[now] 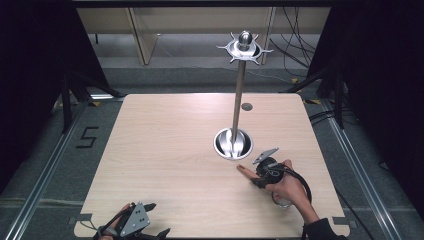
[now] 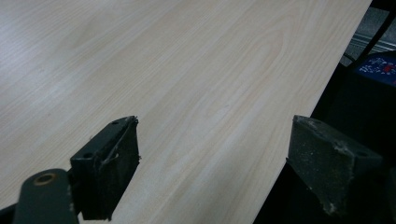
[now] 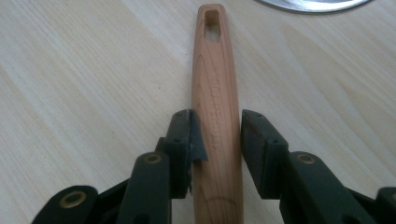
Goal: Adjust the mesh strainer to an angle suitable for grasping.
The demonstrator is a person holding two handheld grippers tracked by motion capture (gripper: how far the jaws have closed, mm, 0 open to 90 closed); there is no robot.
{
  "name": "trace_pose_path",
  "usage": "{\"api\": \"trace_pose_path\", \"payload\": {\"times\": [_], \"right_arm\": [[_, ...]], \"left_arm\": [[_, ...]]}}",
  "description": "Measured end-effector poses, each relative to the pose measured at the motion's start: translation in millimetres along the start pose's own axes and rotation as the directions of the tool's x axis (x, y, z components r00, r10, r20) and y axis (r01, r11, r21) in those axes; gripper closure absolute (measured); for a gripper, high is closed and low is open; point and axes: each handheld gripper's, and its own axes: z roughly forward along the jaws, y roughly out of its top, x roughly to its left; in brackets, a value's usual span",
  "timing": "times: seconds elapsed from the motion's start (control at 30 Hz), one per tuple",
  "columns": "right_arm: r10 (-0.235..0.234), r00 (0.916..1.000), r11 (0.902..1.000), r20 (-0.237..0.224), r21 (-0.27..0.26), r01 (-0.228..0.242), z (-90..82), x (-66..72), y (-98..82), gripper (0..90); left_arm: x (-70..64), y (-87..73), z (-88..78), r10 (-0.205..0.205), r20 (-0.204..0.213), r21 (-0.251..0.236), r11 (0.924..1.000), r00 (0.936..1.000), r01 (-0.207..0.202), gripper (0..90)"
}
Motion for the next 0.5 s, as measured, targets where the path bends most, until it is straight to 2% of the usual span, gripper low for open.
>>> {"api": "trace_pose_path", "payload": {"times": [0.07, 0.13, 0.17, 0.2, 0.23, 0.27, 0.3, 0.37, 0.4, 0.43, 0.5], "right_arm": [[-0.032, 0.9995, 0.9993, 0.002, 0.018, 0.032, -2.1, -1.6, -2.1, 65.1], [-0.026, 0.9996, 0.9993, 0.006, 0.028, 0.026, -2.0, -1.6, -2.6, 65.4], [-0.041, 0.9992, 0.9988, -0.002, 0.027, 0.041, -0.5, -2.6, -3.4, 65.9], [-0.024, 0.9997, 0.9993, 0.007, 0.029, 0.024, 0.5, -2.2, -3.4, 67.4], [-0.029, 0.9996, 0.9992, -0.002, 0.028, 0.029, 0.1, -1.5, -3.4, 67.7], [-0.065, 0.9978, 0.9972, 0.014, 0.036, 0.065, 0.4, -3.0, -3.2, 68.1], [-0.088, 0.9961, 0.9955, 0.002, 0.034, 0.088, 0.8, -4.8, -2.8, 68.2], [-0.087, 0.9962, 0.9958, 0.003, 0.028, 0.087, 1.2, -4.8, -2.9, 68.2], [-0.042, 0.999, 0.9987, 0.016, 0.029, 0.042, 0.7, -1.9, -3.5, 68.3], [-0.053, 0.9986, 0.9984, -0.008, 0.017, 0.053, 0.7, -2.2, -3.9, 68.3], [-0.046, 0.9989, 0.9989, -0.004, 0.011, 0.046, -0.7, -2.7, -5.2, 68.4]], "left_arm": [[-1.4, -0.2, 0.8, -0.01, 0.003, -0.01, 0.9999, 0.9999, 0.01, 16.0], [-1.6, -0.3, 1.1, -0.009, 0.0, -0.014, 0.9999, 1.0, 0.009, 16.0], [-1.5, -0.2, 0.9, -0.008, 0.001, -0.013, 0.9999, 1.0, 0.008, 16.0], [-1.5, -0.1, 0.7, -0.008, 0.0, -0.015, 0.9999, 1.0, 0.008, 16.0], [-1.4, 0.2, 0.1, -0.006, 0.002, -0.009, 0.9999, 1.0, 0.006, 16.0], [-1.7, 0.4, -0.8, -0.015, 0.008, -0.001, 0.9999, 0.9998, 0.015, 16.0], [-1.9, 0.4, -0.1, -0.02, -0.001, -0.019, 0.9996, 0.9998, 0.02, 16.0], [-1.7, 0.5, 0.2, -0.022, 0.003, -0.02, 0.9996, 0.9998, 0.022, 16.0], [-1.5, 0.6, 0.6, -0.022, 0.001, -0.02, 0.9996, 0.9998, 0.022, 15.9], [-0.4, 1.0, 0.4, -0.006, -0.001, -0.014, 0.9999, 1.0, 0.006, 16.0], [-0.2, 1.4, 0.4, -0.006, -0.002, -0.016, 0.9999, 1.0, 0.006, 16.0]]}}
